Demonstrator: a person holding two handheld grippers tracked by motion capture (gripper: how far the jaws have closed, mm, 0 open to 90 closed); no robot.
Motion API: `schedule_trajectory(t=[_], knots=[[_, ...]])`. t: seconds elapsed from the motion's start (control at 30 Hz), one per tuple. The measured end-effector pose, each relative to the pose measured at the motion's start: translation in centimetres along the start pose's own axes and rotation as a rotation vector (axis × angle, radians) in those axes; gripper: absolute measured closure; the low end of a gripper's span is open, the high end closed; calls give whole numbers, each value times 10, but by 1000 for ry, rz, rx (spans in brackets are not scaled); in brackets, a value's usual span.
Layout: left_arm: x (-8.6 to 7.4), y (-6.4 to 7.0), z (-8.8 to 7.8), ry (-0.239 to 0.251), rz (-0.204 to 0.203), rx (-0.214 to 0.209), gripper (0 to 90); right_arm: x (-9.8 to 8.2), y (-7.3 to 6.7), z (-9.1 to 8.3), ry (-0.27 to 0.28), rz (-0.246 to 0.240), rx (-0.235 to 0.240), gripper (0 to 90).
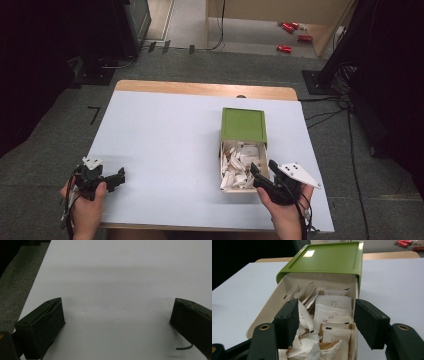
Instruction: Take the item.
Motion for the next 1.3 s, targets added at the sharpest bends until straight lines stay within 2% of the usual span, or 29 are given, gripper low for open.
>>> schedule_trajectory(t=[0.33, 0.5, 0.67, 0.97, 1.23, 1.3], knots=[[0, 0, 0, 1, -2, 0, 0, -15, -19, 15, -46, -37, 46, 441], [0, 0, 0, 1, -2, 0, 0, -21, -22, 21, -53, -46, 48, 482], [0, 0, 0, 0, -2, 0, 0, -28, -21, 27, -67, -41, 39, 602], [0, 0, 0, 1, -2, 0, 0, -36, -23, 36, -77, -58, 29, 719], [0, 0, 0, 0, -1, 0, 0, -42, -21, 41, -92, -39, 48, 885], [0, 0, 0, 1, -2, 0, 0, -43, -20, 41, -92, -35, 51, 900]])
Point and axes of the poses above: each handheld gripper's, and its own axes: z roughly forward along the jaws, x roughly out of its top, y roughly to its right, the point moved 7 cm from there along z, roughly forward along the jaws, and after that the axes turned 1 degree about -z, right-handed, at the moved point
